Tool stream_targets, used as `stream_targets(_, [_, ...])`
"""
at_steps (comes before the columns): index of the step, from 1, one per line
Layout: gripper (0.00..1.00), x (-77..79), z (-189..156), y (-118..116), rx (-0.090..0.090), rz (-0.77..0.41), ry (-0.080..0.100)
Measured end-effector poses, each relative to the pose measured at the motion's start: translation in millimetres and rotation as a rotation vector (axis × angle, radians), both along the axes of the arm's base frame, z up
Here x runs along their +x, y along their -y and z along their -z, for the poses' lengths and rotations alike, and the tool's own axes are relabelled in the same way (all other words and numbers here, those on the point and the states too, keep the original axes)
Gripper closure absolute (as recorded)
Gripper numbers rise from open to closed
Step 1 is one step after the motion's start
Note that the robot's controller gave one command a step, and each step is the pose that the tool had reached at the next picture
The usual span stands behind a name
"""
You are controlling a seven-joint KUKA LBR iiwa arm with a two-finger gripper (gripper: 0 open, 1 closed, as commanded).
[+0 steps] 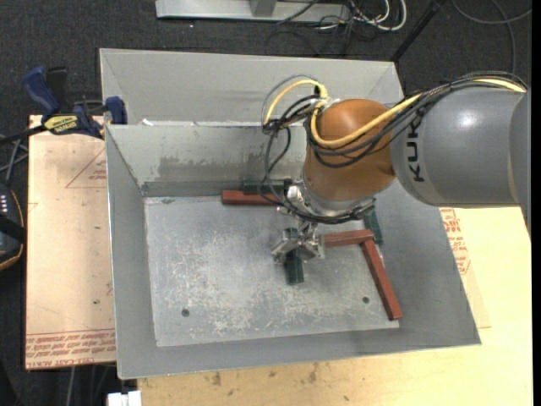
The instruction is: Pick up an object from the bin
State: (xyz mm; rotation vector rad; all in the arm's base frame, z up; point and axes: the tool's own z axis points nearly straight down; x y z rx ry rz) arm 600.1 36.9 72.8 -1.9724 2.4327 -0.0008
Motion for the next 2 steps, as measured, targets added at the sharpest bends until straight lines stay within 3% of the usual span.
stream_targets(1, [0.00, -1.8, 2.5, 1.2, -0.002, 0.000, -0.006])
stream_targets(2, [1.00, -1.4, 1.7, 0.6, -0.001, 0.000, -0.005])
